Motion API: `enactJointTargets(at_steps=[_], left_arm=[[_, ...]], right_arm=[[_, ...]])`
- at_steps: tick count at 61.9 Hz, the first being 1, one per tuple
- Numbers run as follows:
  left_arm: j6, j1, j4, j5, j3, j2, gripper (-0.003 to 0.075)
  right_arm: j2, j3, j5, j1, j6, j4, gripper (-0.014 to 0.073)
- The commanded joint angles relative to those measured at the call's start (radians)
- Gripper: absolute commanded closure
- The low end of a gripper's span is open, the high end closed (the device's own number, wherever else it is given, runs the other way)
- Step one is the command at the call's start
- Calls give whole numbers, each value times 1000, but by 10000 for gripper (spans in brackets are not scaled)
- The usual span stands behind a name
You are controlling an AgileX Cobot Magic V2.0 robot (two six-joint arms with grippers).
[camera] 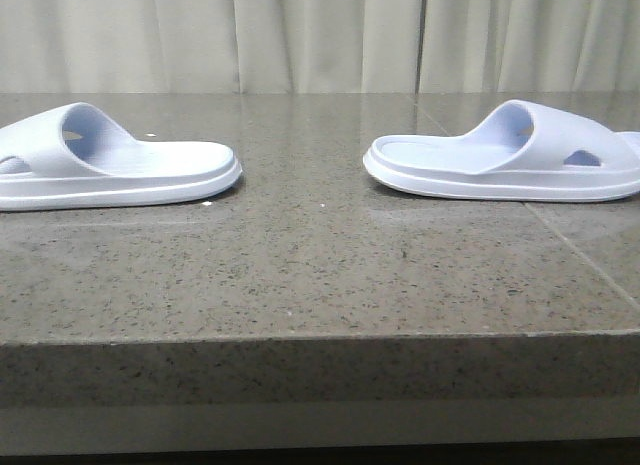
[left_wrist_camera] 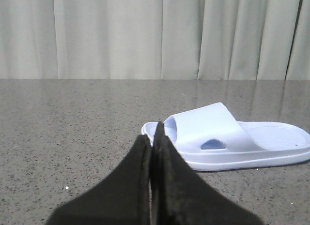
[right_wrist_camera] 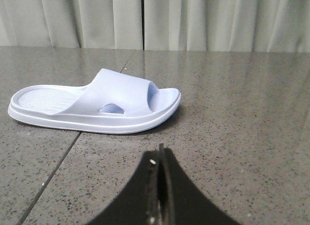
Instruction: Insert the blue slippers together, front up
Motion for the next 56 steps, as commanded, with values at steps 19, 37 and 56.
enactJointTargets(at_steps=[19,37,56], left_arm=[[-10,-6,0,-80,8,-16,741],[-10,-6,3,-80,8,-16,741],[-10,-6,2,-93,6,-16,741]], right_arm=[[-17,-3,-86,-6,1,-11,660],[-17,-3,-86,-6,1,-11,660],[-17,-3,-86,-6,1,-11,660]])
